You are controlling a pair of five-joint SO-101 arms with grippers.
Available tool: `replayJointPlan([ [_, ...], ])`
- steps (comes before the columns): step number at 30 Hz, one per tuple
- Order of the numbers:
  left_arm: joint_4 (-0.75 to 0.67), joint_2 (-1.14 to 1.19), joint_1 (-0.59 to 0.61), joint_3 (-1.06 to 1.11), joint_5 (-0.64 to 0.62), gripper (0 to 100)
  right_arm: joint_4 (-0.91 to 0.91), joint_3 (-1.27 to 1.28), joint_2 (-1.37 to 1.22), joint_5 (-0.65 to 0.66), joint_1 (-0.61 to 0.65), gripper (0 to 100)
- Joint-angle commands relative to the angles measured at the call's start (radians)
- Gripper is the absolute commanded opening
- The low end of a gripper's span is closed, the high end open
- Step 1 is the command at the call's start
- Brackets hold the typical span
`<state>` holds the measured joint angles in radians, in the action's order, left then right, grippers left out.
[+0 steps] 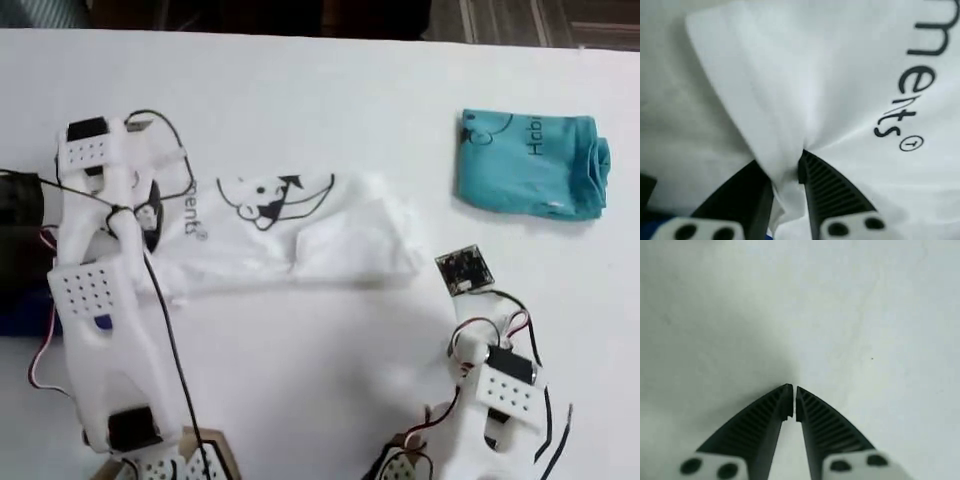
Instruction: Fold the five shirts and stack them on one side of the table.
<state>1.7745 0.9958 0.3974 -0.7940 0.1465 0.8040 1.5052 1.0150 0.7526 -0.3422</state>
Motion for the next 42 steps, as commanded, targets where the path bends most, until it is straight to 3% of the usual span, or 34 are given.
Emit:
replayJointPlan([
  [1, 0.011, -0.04, 0.028, -0.077, 0.002, 3, -0.016, 0.002, 0.041, 0.002, -0.007, 1.9],
  [11, 0.012, -0.466, 0.051, 0.139, -0.003, 3, -0.016, 0.012, 0.065, 0.002, -0.005, 1.9],
  [18, 0.011, -0.715, -0.25, 0.392, -0.005, 3, -0.016, 0.012, 0.065, 0.002, -0.007, 1.9],
  [23, 0.002, -0.729, -0.48, 0.36, -0.074, 3, -0.016, 0.014, 0.065, 0.002, -0.007, 1.9],
  [30, -0.107, -0.727, -0.706, 0.262, -0.129, 3, -0.016, 0.014, 0.065, 0.002, -0.008, 1.9],
  [36, -0.259, -0.689, -0.812, 0.249, -0.126, 3, -0.016, 0.014, 0.065, 0.002, -0.008, 1.9],
  [42, -0.31, -0.517, -0.859, 0.133, -0.13, 3, -0.016, 0.014, 0.065, 0.002, -0.008, 1.9],
])
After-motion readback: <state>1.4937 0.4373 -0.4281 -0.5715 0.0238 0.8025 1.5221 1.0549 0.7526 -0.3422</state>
